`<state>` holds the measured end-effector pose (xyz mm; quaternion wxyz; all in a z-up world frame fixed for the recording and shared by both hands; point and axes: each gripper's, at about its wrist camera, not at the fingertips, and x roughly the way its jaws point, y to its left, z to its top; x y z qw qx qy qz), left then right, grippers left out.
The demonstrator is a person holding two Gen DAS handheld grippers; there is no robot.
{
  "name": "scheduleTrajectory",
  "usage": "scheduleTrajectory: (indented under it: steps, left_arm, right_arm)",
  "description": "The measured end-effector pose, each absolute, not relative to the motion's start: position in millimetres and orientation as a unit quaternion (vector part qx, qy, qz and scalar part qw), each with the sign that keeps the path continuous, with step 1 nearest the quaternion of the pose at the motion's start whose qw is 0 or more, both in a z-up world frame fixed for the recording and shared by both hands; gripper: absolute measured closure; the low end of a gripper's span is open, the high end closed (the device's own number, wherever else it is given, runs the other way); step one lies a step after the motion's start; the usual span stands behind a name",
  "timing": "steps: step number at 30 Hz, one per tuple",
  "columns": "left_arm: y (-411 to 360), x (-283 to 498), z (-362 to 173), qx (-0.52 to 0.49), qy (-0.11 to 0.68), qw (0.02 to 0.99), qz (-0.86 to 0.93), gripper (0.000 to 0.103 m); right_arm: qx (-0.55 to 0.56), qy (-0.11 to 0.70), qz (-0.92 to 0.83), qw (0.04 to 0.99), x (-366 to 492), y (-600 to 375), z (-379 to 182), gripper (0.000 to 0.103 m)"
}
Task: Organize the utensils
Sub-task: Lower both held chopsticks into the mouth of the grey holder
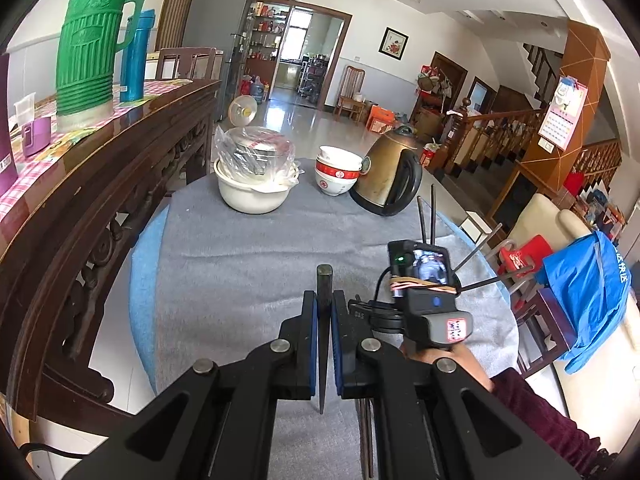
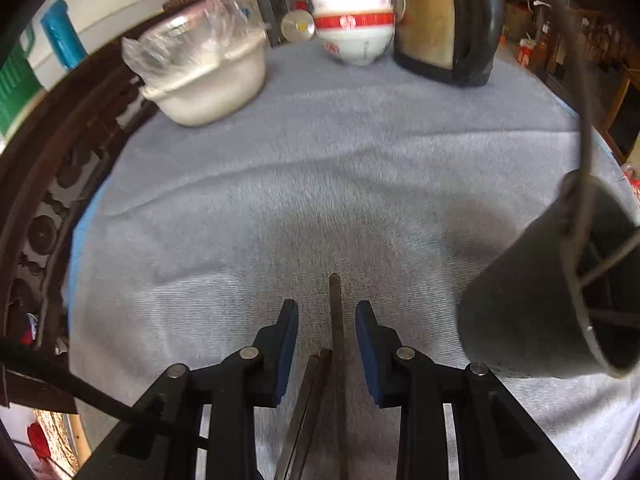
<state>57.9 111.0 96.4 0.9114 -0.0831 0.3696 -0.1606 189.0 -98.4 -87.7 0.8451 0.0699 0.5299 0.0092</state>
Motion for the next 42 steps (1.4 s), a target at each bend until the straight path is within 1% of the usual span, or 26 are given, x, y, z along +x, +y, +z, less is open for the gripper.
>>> scheduleTrajectory:
  steps: [1, 2, 3, 4, 5, 7, 12, 19, 24, 32, 42]
  left_arm:
    - [112, 58, 96, -0.084, 0.370, 0.912, -0.159, 0.097]
    - [113, 59, 96, -0.086, 0.370, 0.911, -0.159, 0.097]
    - [114, 59, 96, -0.086, 0.371, 0.911, -0.159, 0.097]
    - [114, 59, 96, -0.086, 0.371, 0.911, -0.157, 0.097]
    - [114, 60, 96, -0.085, 0.371, 0.912, -0.156, 0.097]
    - [114, 60, 96, -0.085, 0.372, 0.911, -0.155, 0.097]
    - [107, 60, 100, -0.080, 0.369, 0.913, -0.152, 0.097]
    - [85, 55, 110, -0.066, 0.364, 0.914, -0.164, 0.097]
    - [67, 53, 119, -0.055, 0.356, 0.917, -0.173, 0.097]
    - [35, 58, 141, -0.045, 0.321, 0.925, -0.197, 0.097]
    - [-17, 75, 191, -0.043, 0.236, 0.942, -0.235, 0.097]
  right_arm:
    - [0.072, 0.534, 0.003, 0.842, 191, -99, -92, 0.073]
    - [0.078, 0.536, 0.002, 0.840, 192, -100, -95, 0.079]
    - [0.080, 0.538, 0.002, 0.839, 192, -101, -97, 0.090]
    - [0.080, 0.537, 0.002, 0.840, 192, -102, -99, 0.094]
    - [0.080, 0.530, -0.001, 0.844, 190, -103, -98, 0.095]
    - [0.084, 0.514, 0.006, 0.853, 183, -107, -90, 0.096]
    - [0.095, 0.449, 0.041, 0.888, 149, -119, -46, 0.097]
    - [0.134, 0.333, 0.075, 0.930, 87, -154, 21, 0.097]
    - [0.146, 0.261, 0.080, 0.951, 44, -173, 51, 0.097]
    - [0.185, 0.183, 0.075, 0.963, 13, -204, 88, 0.097]
    - [0.207, 0.107, 0.029, 0.972, 3, -243, 138, 0.097]
